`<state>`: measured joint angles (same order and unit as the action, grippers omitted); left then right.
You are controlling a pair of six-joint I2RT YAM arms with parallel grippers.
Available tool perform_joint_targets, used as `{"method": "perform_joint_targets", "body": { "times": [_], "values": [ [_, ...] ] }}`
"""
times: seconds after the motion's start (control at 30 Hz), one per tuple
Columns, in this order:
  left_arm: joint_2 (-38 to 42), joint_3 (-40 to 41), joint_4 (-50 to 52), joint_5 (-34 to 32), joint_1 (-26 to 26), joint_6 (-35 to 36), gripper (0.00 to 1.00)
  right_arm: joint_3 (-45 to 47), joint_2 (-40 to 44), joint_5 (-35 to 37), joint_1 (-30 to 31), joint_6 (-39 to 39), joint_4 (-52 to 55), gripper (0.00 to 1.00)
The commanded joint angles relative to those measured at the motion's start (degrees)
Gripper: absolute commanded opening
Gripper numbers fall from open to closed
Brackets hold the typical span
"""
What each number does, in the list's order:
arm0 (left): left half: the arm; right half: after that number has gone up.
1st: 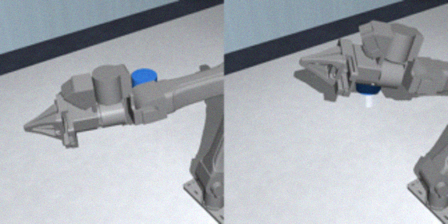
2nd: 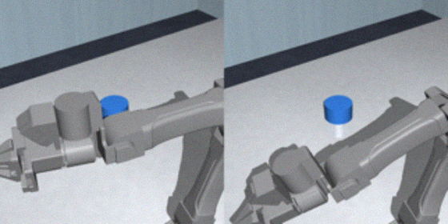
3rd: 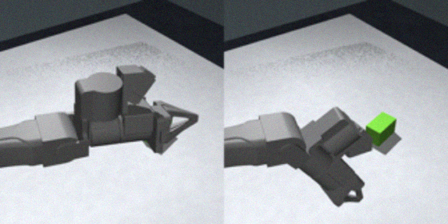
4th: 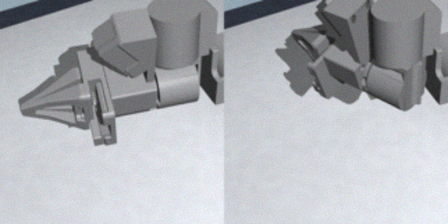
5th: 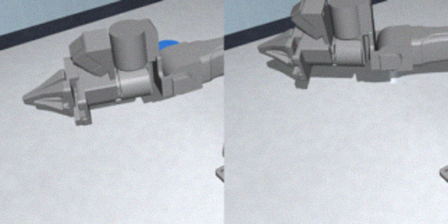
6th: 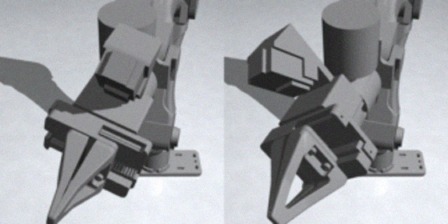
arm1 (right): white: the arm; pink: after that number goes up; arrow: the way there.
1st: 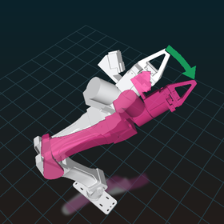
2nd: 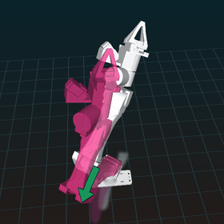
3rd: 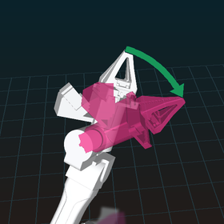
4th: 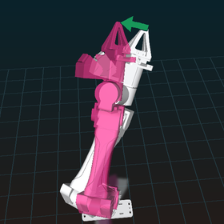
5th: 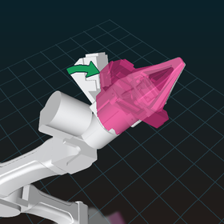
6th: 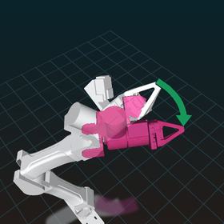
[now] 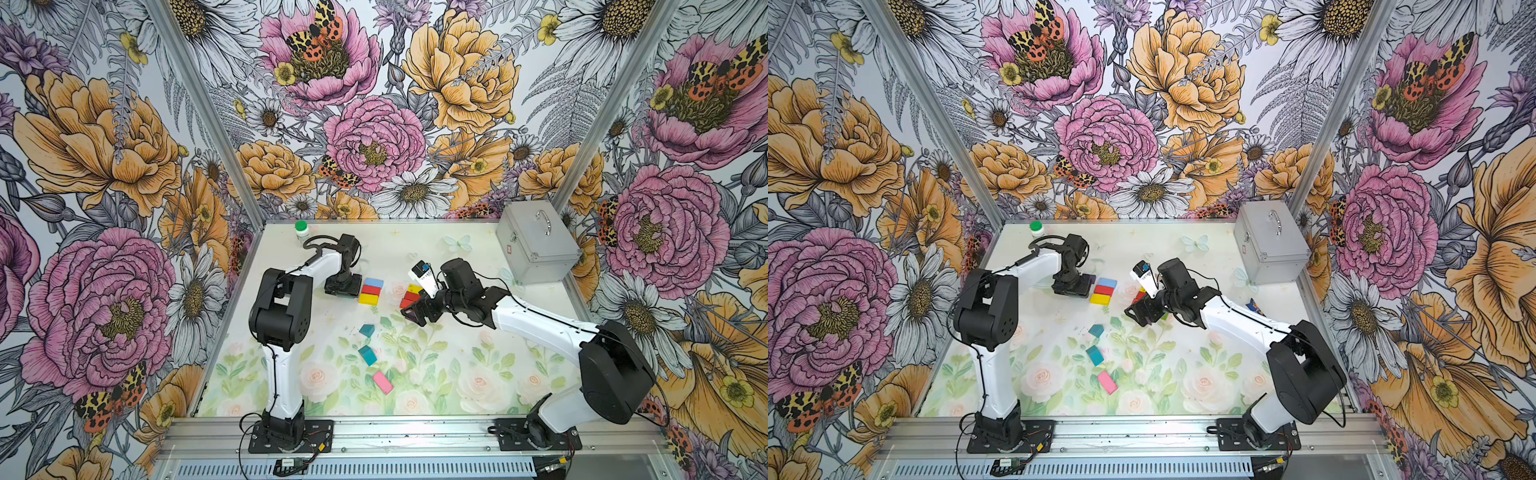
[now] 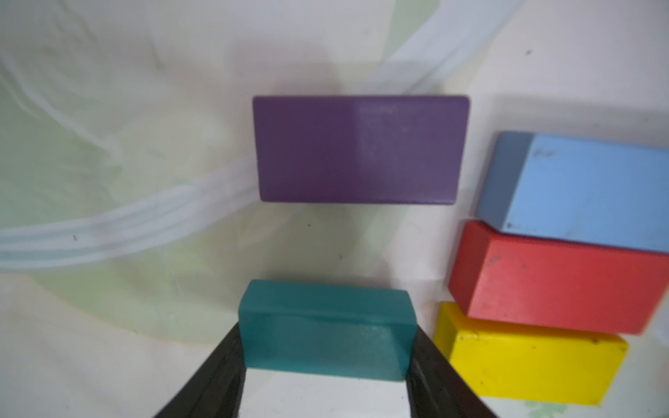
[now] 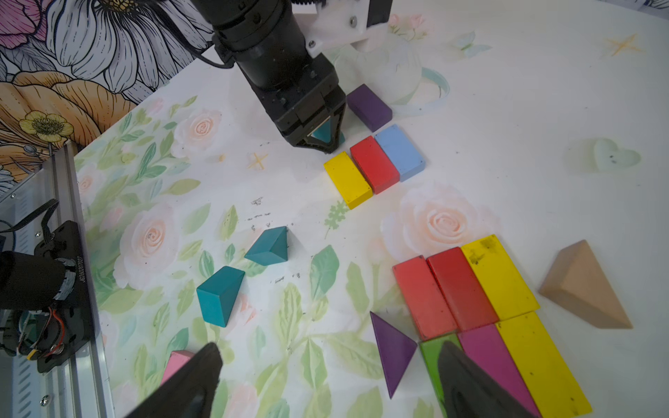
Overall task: Assemble a piece of candy with building blocks
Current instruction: Assemble the building block at the center of the board.
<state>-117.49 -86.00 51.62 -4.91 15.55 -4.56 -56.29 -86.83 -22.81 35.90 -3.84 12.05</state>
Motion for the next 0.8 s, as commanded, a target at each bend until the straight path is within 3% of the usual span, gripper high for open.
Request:
{"method": "perform_joint_targets", "body": {
  "times": [0.0,0.53,0.77],
  "values": [
    [-1.41,-2.17,-0.23,1.60,-0.62,-0.89,0.59,0.87,1.20,-0.56,-0.39,-0.06,-1.38,0.94],
    [-4.61,-5.87,-0.05,3.51,0.76,0.32,0.64,1.14,1.29,-0.68,-0.99,-0.09,-1.70,0.94],
    [-1.97,-5.85,0.54,2.74,0.96,-0.39,0.83,1.73,2.33,-0.90,-1.16,-0.31,-2.19,0.94]
  ]
}}
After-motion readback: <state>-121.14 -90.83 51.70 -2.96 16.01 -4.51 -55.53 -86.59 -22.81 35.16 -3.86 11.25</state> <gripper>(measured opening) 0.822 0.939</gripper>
